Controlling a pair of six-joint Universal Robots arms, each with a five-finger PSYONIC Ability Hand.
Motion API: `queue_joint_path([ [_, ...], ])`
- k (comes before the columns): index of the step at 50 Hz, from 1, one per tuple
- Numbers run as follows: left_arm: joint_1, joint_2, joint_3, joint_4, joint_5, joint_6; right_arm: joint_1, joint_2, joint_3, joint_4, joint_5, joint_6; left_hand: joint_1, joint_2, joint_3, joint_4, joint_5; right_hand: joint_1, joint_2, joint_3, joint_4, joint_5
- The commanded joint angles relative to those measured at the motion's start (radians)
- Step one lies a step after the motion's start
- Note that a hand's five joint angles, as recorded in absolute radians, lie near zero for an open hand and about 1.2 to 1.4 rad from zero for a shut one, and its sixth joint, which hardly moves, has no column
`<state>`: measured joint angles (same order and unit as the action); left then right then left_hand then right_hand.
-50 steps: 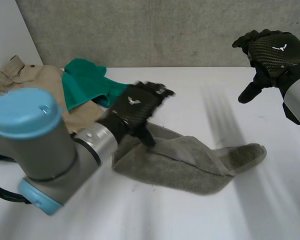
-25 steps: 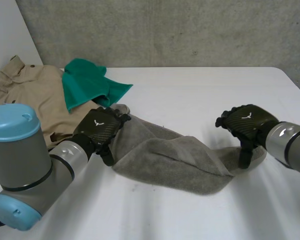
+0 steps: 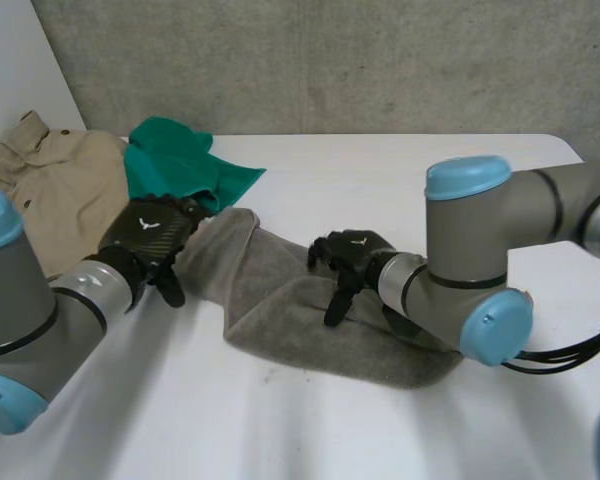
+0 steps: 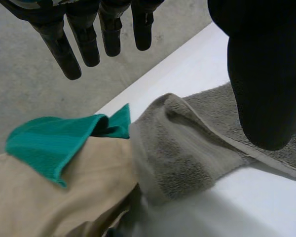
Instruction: Fold the laundry.
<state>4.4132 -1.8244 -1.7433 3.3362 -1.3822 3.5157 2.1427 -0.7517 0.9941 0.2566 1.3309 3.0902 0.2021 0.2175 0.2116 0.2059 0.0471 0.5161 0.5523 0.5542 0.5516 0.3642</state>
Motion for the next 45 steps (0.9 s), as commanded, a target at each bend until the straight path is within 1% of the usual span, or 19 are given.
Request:
queue_joint_path([
  [1, 0.012, 0.02, -0.007, 0.0, 0.0, -0.001, -0.004, -0.038, -0.043, -0.003, 0.004, 0.001, 0.015, -0.001, 0.005, 0.011, -0.005, 0.88, 0.844, 0.842, 0.845, 0.858],
  [4, 0.009, 0.019, -0.002, 0.0, 0.002, -0.001, -0.007, -0.142, -0.02, -0.022, 0.002, -0.004, -0.003, -0.019, -0.013, -0.007, -0.023, 0.88, 0.844, 0.842, 0.845, 0.858],
  [5, 0.009, 0.016, 0.005, 0.003, 0.008, -0.001, -0.012, -0.211, 0.01, -0.049, 0.001, 0.001, -0.006, -0.022, -0.016, -0.01, -0.026, 0.88, 0.844, 0.842, 0.845, 0.858],
  [8, 0.014, 0.007, 0.016, 0.012, 0.018, -0.001, -0.015, -0.311, 0.073, -0.105, -0.009, -0.004, -0.015, -0.03, -0.024, -0.019, -0.035, 0.88, 0.844, 0.842, 0.845, 0.858],
  [9, 0.014, 0.002, 0.03, 0.028, 0.034, -0.001, -0.017, -0.372, 0.111, -0.135, -0.012, -0.005, -0.024, -0.039, -0.033, -0.028, -0.043, 0.88, 0.844, 0.842, 0.845, 0.858],
  [11, 0.014, -0.012, 0.041, 0.046, 0.054, 0.0, -0.02, -0.432, 0.147, -0.151, -0.013, -0.011, -0.028, -0.043, -0.037, -0.031, -0.047, 0.88, 0.844, 0.842, 0.845, 0.858],
  [12, 0.015, -0.038, 0.051, 0.064, 0.078, 0.0, -0.023, -0.48, 0.178, -0.154, -0.015, -0.025, -0.028, -0.043, -0.037, -0.031, -0.047, 0.88, 0.844, 0.842, 0.845, 0.858],
  [16, 0.017, -0.104, 0.096, 0.101, 0.139, -0.001, -0.03, -0.56, 0.23, -0.132, -0.015, -0.093, -0.028, -0.043, -0.037, -0.031, -0.047, 0.88, 0.844, 0.842, 0.845, 0.858],
  [20, 0.011, -0.18, 0.152, 0.109, 0.184, 0.005, -0.027, -0.621, 0.274, -0.097, -0.015, -0.157, -0.028, -0.043, -0.037, -0.031, -0.047, 0.88, 0.844, 0.842, 0.845, 0.858],
  [24, 0.002, -0.26, 0.22, 0.112, 0.21, 0.003, -0.024, -0.705, 0.319, -0.082, -0.015, -0.192, -0.028, -0.043, -0.037, -0.031, -0.047, 0.88, 0.844, 0.842, 0.845, 0.858],
  [27, -0.004, -0.311, 0.263, 0.112, 0.222, 0.003, -0.027, -0.753, 0.357, -0.08, -0.016, -0.199, -0.028, -0.043, -0.037, -0.031, -0.047, 0.88, 0.844, 0.842, 0.845, 0.858],
  [31, -0.046, -0.404, 0.336, 0.114, 0.253, 0.003, -0.03, -0.82, 0.392, -0.08, -0.018, -0.197, -0.024, -0.039, -0.033, -0.028, -0.043, 0.88, 0.844, 0.842, 0.845, 0.858],
  [34, -0.072, -0.444, 0.372, 0.114, 0.262, 0.002, -0.03, -0.847, 0.409, -0.079, -0.018, -0.191, -0.015, -0.03, -0.025, -0.019, -0.035, 0.88, 0.844, 0.842, 0.845, 0.858],
  [37, -0.095, -0.493, 0.415, 0.117, 0.261, -0.003, -0.032, -0.862, 0.426, -0.077, -0.016, -0.194, 0.041, 0.025, 0.031, 0.037, 0.021, 0.88, 0.844, 0.842, 0.845, 0.858],
  [38, -0.098, -0.506, 0.427, 0.12, 0.255, -0.003, -0.032, -0.867, 0.428, -0.076, -0.015, -0.194, 0.07, 0.054, 0.06, 0.066, 0.05, 0.88, 0.844, 0.842, 0.845, 0.858],
  [41, -0.115, -0.539, 0.472, 0.128, 0.25, -0.011, -0.032, -0.88, 0.446, -0.06, -0.015, -0.2, 0.345, 0.33, 0.336, 0.341, 0.326, 0.88, 0.844, 0.842, 0.845, 0.858],
  [42, -0.124, -0.55, 0.484, 0.131, 0.25, -0.024, -0.033, -0.883, 0.454, -0.053, -0.015, -0.2, 0.544, 0.528, 0.534, 0.54, 0.524, 0.88, 0.844, 0.842, 0.845, 0.858],
  [45, -0.132, -0.561, 0.493, 0.146, 0.249, -0.041, -0.047, -0.884, 0.465, -0.051, -0.015, -0.205, 0.961, 0.946, 0.952, 0.958, 0.942, 0.88, 0.844, 0.842, 0.845, 0.858],
])
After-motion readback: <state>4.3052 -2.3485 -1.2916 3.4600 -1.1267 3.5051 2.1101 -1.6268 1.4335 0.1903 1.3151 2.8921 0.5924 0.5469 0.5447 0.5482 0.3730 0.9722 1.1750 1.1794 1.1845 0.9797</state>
